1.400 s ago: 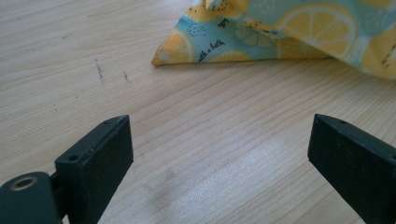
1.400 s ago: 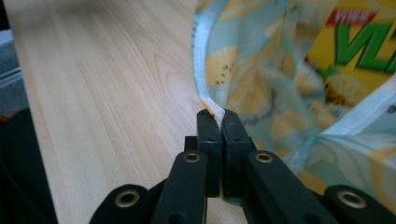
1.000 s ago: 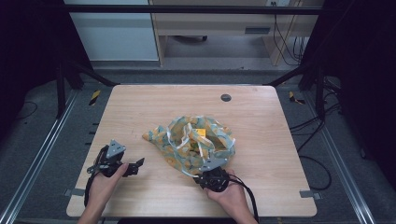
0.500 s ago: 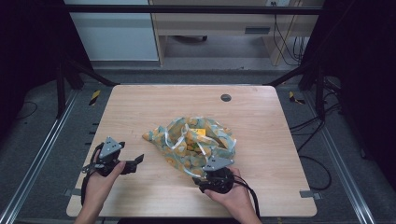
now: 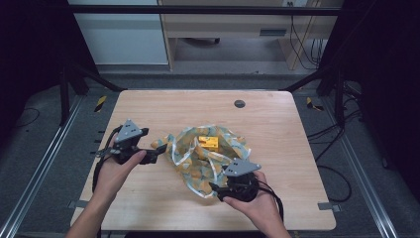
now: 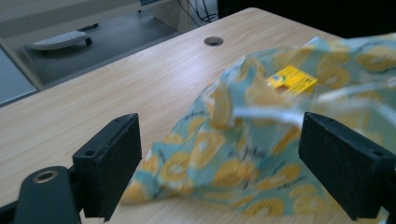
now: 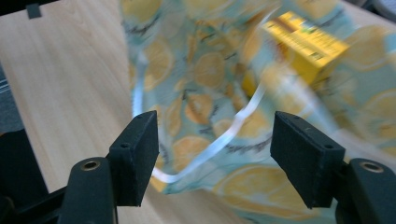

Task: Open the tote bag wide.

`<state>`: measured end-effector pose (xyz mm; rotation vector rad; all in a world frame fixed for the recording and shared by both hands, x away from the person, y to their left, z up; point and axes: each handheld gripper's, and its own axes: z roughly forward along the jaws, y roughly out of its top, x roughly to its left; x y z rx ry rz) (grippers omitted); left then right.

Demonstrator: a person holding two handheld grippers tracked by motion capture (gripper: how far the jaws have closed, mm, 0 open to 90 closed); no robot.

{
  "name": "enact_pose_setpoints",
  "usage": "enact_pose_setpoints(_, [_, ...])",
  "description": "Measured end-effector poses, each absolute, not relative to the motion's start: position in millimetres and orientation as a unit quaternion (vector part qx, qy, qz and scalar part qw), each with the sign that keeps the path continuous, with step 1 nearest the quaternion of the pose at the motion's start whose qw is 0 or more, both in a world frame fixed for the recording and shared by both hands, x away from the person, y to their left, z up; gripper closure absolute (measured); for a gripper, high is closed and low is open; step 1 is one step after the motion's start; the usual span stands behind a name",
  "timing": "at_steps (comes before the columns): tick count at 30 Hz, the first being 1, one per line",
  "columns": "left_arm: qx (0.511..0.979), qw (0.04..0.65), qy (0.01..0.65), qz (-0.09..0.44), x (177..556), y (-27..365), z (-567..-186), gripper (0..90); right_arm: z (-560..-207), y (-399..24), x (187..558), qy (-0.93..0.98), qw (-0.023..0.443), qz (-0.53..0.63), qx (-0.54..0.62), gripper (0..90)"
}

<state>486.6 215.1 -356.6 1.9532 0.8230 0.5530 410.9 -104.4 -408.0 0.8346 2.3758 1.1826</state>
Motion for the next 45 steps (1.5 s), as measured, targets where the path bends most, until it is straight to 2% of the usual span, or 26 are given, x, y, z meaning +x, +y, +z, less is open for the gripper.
enact_pose_setpoints(12, [0.831,0.404,0.301,0.235,515,165,-349,19.5,-372,-132,437,0.813,0.227,0.422,0.331,35.6])
enact_pose_setpoints(17, [0.845,0.386,0.295,0.224,529,154,-353,26.1,-374,-127,441,0.824,0.220,0.412,0.320,39.6])
enact_pose_setpoints(26, [0.858,0.361,0.292,0.217,546,138,-362,34.5,-388,-99,447,0.854,0.194,0.386,0.291,35.4])
enact_pose_setpoints(30, [0.868,0.342,0.293,0.209,552,134,-376,46.1,-404,-90,458,0.874,0.193,0.343,0.285,31.8])
enact_pose_setpoints(31, [0.871,0.339,0.291,0.206,553,135,-379,46.1,-409,-89,460,0.880,0.193,0.331,0.281,30.6])
enact_pose_setpoints(32, [0.874,0.335,0.289,0.202,553,136,-383,55.3,-419,-90,464,0.887,0.185,0.316,0.281,28.8])
enact_pose_setpoints(37, [0.879,0.332,0.286,0.189,552,138,-392,75.1,-440,-98,467,0.893,0.165,0.298,0.294,22.2])
enact_pose_setpoints(38, [0.879,0.332,0.284,0.191,551,139,-394,75.1,-444,-101,467,0.893,0.165,0.295,0.299,21.3])
enact_pose_setpoints(39, [0.876,0.336,0.284,0.195,549,141,-397,82.3,-451,-105,466,0.891,0.163,0.293,0.306,20.8])
enact_pose_setpoints(43, [0.869,0.345,0.291,0.204,548,145,-398,87.1,-459,-110,465,0.894,0.168,0.281,0.305,23.6])
enact_pose_setpoints(45, [0.861,0.354,0.300,0.209,548,148,-400,89.0,-463,-113,464,0.896,0.165,0.279,0.303,29.2])
